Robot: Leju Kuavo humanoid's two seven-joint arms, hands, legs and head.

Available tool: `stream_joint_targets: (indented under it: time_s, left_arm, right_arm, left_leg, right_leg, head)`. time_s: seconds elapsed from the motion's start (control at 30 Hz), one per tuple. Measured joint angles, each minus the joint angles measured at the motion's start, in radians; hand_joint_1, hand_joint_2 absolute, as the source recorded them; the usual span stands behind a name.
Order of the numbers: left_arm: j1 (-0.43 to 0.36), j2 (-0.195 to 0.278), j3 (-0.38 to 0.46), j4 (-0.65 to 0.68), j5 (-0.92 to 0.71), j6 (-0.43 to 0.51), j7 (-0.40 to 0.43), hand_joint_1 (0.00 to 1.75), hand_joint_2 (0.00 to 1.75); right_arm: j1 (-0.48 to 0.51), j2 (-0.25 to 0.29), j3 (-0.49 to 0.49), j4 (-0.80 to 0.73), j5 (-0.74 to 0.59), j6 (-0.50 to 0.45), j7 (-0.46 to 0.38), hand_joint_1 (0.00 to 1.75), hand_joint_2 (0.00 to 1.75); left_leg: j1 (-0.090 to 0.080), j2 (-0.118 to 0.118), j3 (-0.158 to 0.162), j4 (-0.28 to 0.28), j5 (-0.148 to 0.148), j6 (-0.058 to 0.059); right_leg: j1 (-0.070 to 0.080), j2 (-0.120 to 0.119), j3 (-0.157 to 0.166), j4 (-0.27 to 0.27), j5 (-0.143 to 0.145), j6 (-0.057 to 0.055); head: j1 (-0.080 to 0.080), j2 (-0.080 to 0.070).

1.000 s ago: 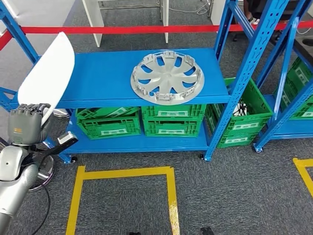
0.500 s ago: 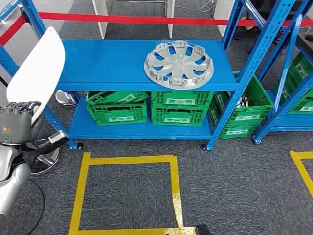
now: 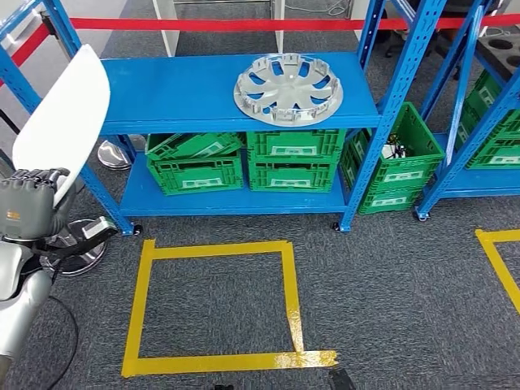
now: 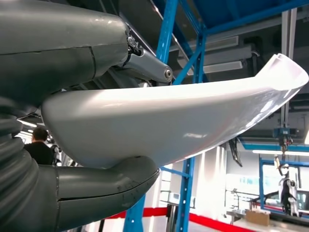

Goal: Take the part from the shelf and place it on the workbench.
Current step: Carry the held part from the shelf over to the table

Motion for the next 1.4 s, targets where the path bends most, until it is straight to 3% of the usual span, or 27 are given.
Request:
stream_joint_targets:
  time_s: [0.07, 0.13, 0.17, 0.23, 0.3, 0.33, 0.4, 0.47, 0.5, 0.53, 0.6, 0.67, 0.7, 0.77, 0.83, 0.87, 0.93, 1.0, 1.03, 1.07, 1.13, 1.17, 1.23, 1.27, 1.33, 1.37, 1.4]
  left_arm:
    - [-0.001, -0.004, 0.000, 0.002, -0.001, 0.000, -0.004, 1.75, 1.75]
    - [-0.005, -0.007, 0.000, 0.003, -0.001, 0.000, -0.008, 1.75, 1.75]
    - [-0.008, -0.010, 0.001, 0.003, -0.001, 0.000, -0.011, 1.75, 1.75]
    - [-0.015, -0.014, 0.001, 0.004, -0.002, 0.000, -0.016, 1.75, 1.75]
    - [-0.018, -0.019, 0.002, 0.006, -0.004, 0.000, -0.021, 1.75, 1.75]
    - [-0.021, -0.022, 0.002, 0.007, -0.007, 0.000, -0.022, 1.75, 1.75]
    - [-0.025, -0.030, 0.004, 0.009, -0.015, 0.000, -0.022, 1.75, 1.75]
    - [-0.026, -0.037, 0.006, 0.009, -0.020, 0.000, -0.021, 1.75, 1.75]
    - [-0.026, -0.041, 0.006, 0.009, -0.021, 0.000, -0.021, 1.75, 1.75]
    - [-0.024, -0.045, 0.006, 0.009, -0.022, 0.000, -0.021, 1.75, 1.75]
    - [-0.021, -0.051, 0.008, 0.010, -0.023, 0.000, -0.020, 1.75, 1.75]
    - [-0.021, -0.056, 0.009, 0.010, -0.023, 0.000, -0.020, 1.75, 1.75]
    - [-0.022, -0.059, 0.009, 0.010, -0.024, 0.000, -0.019, 1.75, 1.75]
    - [-0.022, -0.064, 0.010, 0.011, -0.026, 0.000, -0.019, 1.75, 1.75]
    - [-0.021, -0.067, 0.010, 0.013, -0.029, 0.000, -0.019, 1.75, 1.75]
    - [-0.022, -0.067, 0.010, 0.014, -0.029, 0.000, -0.019, 1.75, 1.75]
    - [-0.024, -0.068, 0.011, 0.016, -0.030, 0.001, -0.018, 1.75, 1.75]
    - [-0.023, -0.069, 0.012, 0.020, -0.030, 0.001, -0.018, 1.75, 1.75]
    - [-0.022, -0.070, 0.012, 0.022, -0.030, 0.001, -0.018, 1.75, 1.75]
    - [-0.022, -0.071, 0.012, 0.023, -0.030, 0.001, -0.018, 1.75, 1.75]
    - [-0.023, -0.073, 0.012, 0.026, -0.030, 0.001, -0.018, 1.75, 1.75]
    - [-0.024, -0.073, 0.012, 0.026, -0.030, 0.001, -0.018, 1.75, 1.75]
    - [-0.027, -0.074, 0.012, 0.028, -0.026, 0.001, -0.018, 1.75, 1.75]
    - [-0.029, -0.074, 0.011, 0.030, -0.021, 0.001, -0.018, 1.75, 1.75]
    - [-0.032, -0.074, 0.010, 0.034, -0.008, 0.001, -0.018, 1.75, 1.75]
    - [-0.035, -0.074, 0.009, 0.037, -0.004, 0.001, -0.018, 1.75, 1.75]
    - [-0.038, -0.075, 0.008, 0.039, -0.001, 0.001, -0.018, 1.75, 1.75]
  right_arm:
    - [-0.002, 0.000, 0.000, 0.000, 0.001, -0.013, 0.007, 0.00, 0.00]
    - [-0.004, -0.001, 0.001, 0.000, 0.001, -0.025, 0.012, 0.00, 0.00]
    - [-0.006, -0.002, 0.002, 0.000, 0.002, -0.031, 0.015, 0.00, 0.00]
    - [-0.009, -0.004, 0.004, 0.001, 0.004, -0.045, 0.024, 0.00, 0.00]
    - [-0.010, -0.006, 0.006, 0.002, 0.006, -0.068, 0.039, 0.00, 0.00]
    - [-0.009, -0.008, 0.007, 0.002, 0.005, -0.086, 0.049, 0.00, 0.00]
    - [-0.006, -0.012, 0.008, 0.003, -0.001, -0.131, 0.065, 0.00, 0.00]
    - [-0.004, -0.016, 0.009, 0.004, -0.006, -0.164, 0.073, 0.00, 0.00]
    - [-0.004, -0.018, 0.011, 0.004, -0.007, -0.172, 0.075, 0.00, 0.00]
    - [-0.003, -0.020, 0.012, 0.004, -0.008, -0.175, 0.077, 0.00, 0.00]
    - [-0.002, -0.024, 0.015, 0.004, -0.008, -0.176, 0.078, 0.00, 0.00]
    - [-0.002, -0.028, 0.017, 0.005, -0.008, -0.176, 0.079, 0.00, 0.00]
    - [-0.003, -0.030, 0.019, 0.006, -0.008, -0.176, 0.079, 0.00, 0.00]
    - [-0.004, -0.034, 0.021, 0.008, -0.007, -0.176, 0.080, 0.00, 0.00]
    - [-0.002, -0.032, 0.022, 0.007, -0.007, -0.176, 0.082, 0.00, 0.00]
    - [-0.002, -0.031, 0.023, 0.007, -0.007, -0.176, 0.083, 0.00, 0.00]
    - [-0.002, -0.030, 0.023, 0.008, -0.008, -0.176, 0.084, 0.00, 0.00]
    - [-0.002, -0.030, 0.023, 0.008, -0.008, -0.175, 0.084, 0.00, 0.00]
    - [-0.002, -0.030, 0.023, 0.008, -0.008, -0.175, 0.084, 0.00, 0.00]
    - [-0.002, -0.030, 0.023, 0.008, -0.008, -0.174, 0.084, 0.00, 0.00]
    - [-0.003, -0.030, 0.023, 0.008, -0.008, -0.174, 0.085, 0.00, 0.00]
    - [-0.003, -0.031, 0.023, 0.008, -0.007, -0.174, 0.085, 0.00, 0.00]
    - [-0.004, -0.031, 0.023, 0.008, -0.007, -0.175, 0.087, 0.00, 0.00]
    - [-0.004, -0.031, 0.023, 0.008, -0.007, -0.175, 0.088, 0.00, 0.00]
    - [-0.002, -0.030, 0.024, 0.008, -0.007, -0.175, 0.091, 0.00, 0.00]
    - [-0.001, -0.029, 0.024, 0.008, -0.007, -0.175, 0.092, 0.00, 0.00]
    - [0.000, -0.029, 0.024, 0.008, -0.007, -0.174, 0.093, 0.00, 0.00]
  left_leg:
    - [0.011, 0.000, 0.035, 0.013, 0.030, -0.009]
    - [0.023, 0.000, 0.128, -0.101, 0.068, -0.023]
    - [0.024, -0.003, 0.174, -0.169, 0.066, -0.024]
    - [0.020, -0.006, 0.213, -0.243, 0.047, -0.015]
    - [0.013, -0.006, 0.203, -0.250, 0.054, 0.008]
    - [0.011, -0.004, 0.193, -0.250, 0.062, 0.020]
    - [0.009, -0.001, 0.171, -0.253, 0.081, 0.043]
    - [0.001, 0.000, 0.147, -0.252, 0.099, 0.054]
    - [-0.004, 0.000, 0.135, -0.251, 0.108, 0.057]
    - [-0.009, 0.000, 0.122, -0.251, 0.117, 0.060]
    - [-0.018, 0.000, 0.102, -0.249, 0.134, 0.063]
    - [-0.022, -0.001, 0.088, -0.249, 0.149, 0.063]
    - [-0.023, -0.001, 0.083, -0.249, 0.158, 0.060]
    - [-0.021, 0.000, 0.076, -0.255, 0.178, 0.052]
    - [-0.021, -0.001, 0.067, -0.260, 0.186, 0.043]
    - [-0.022, -0.002, 0.060, -0.250, 0.166, 0.037]
    - [-0.016, -0.004, 0.038, -0.167, 0.075, 0.023]
    - [-0.004, -0.004, 0.019, -0.034, -0.007, 0.009]
    - [0.001, -0.004, 0.019, 0.014, -0.015, 0.003]
    - [0.007, -0.004, 0.031, 0.031, -0.002, -0.004]
    - [0.019, -0.004, 0.101, -0.035, 0.048, -0.017]
    - [0.021, -0.004, 0.148, -0.099, 0.052, -0.023]
    - [0.020, -0.005, 0.213, -0.203, 0.033, -0.017]
    - [0.015, -0.006, 0.221, -0.224, 0.022, -0.008]
    - [0.010, -0.003, 0.206, -0.230, 0.036, 0.018]
    - [0.009, -0.001, 0.194, -0.231, 0.047, 0.029]
    - [0.010, 0.001, 0.181, -0.233, 0.060, 0.038]
  right_leg:
    - [-0.003, 0.000, -0.035, 0.012, 0.018, 0.007]
    - [-0.006, 0.000, -0.068, 0.029, 0.029, 0.018]
    - [-0.006, 0.000, -0.081, 0.037, 0.034, 0.024]
    - [-0.005, 0.001, -0.099, 0.047, 0.047, 0.038]
    - [-0.010, 0.002, -0.111, 0.050, 0.060, 0.051]
    - [-0.013, 0.003, -0.122, 0.057, 0.049, 0.057]
    - [-0.015, 0.005, -0.155, 0.127, -0.021, 0.062]
    - [-0.013, 0.007, -0.191, 0.259, -0.112, 0.062]
    - [-0.011, 0.007, -0.200, 0.314, -0.135, 0.058]
    - [-0.007, 0.008, -0.196, 0.343, -0.137, 0.052]
    - [0.005, 0.009, -0.134, 0.296, -0.089, 0.033]
    - [0.022, 0.013, -0.028, 0.152, -0.054, 0.008]
    - [0.028, 0.014, 0.013, 0.087, -0.054, -0.001]
    - [0.032, 0.015, 0.047, 0.022, -0.061, -0.009]
    - [0.027, 0.011, 0.038, 0.003, -0.040, -0.009]
    - [0.023, 0.009, 0.033, -0.005, -0.026, -0.012]
    - [0.017, 0.004, 0.015, -0.010, -0.001, -0.015]
    - [0.015, 0.002, -0.015, -0.002, 0.017, -0.012]
    - [0.013, 0.001, -0.032, 0.006, 0.025, -0.010]
    - [0.011, 0.000, -0.050, 0.014, 0.033, -0.006]
    - [0.006, -0.001, -0.088, 0.037, 0.045, 0.002]
    - [0.005, -0.001, -0.105, 0.049, 0.049, 0.008]
    - [0.005, 0.000, -0.128, 0.067, 0.062, 0.019]
    - [0.004, 0.000, -0.135, 0.070, 0.071, 0.025]
    - [-0.001, 0.002, -0.145, 0.072, 0.082, 0.037]
    - [-0.003, 0.004, -0.154, 0.081, 0.066, 0.043]
    - [-0.004, 0.006, -0.167, 0.107, 0.030, 0.047]
  head:
    - [0.000, 0.000]
    - [-0.001, 0.000]
    - [-0.001, 0.000]
    - [-0.001, 0.000]
    - [0.000, 0.000]
    - [0.000, 0.000]
    - [0.005, 0.000]
    - [0.010, 0.000]
    - [0.010, 0.000]
    - [0.010, 0.000]
    - [0.010, 0.000]
    - [0.010, 0.000]
    - [0.010, 0.000]
    - [0.010, 0.000]
    - [0.010, 0.000]
    - [0.010, 0.000]
    - [0.008, 0.000]
    - [0.007, 0.000]
    - [0.008, 0.000]
    - [0.008, 0.000]
    - [0.008, 0.000]
    - [0.007, 0.000]
    - [0.007, 0.000]
    - [0.008, 0.000]
    - [0.008, 0.000]
    - [0.009, 0.000]
    - [0.010, 0.000]
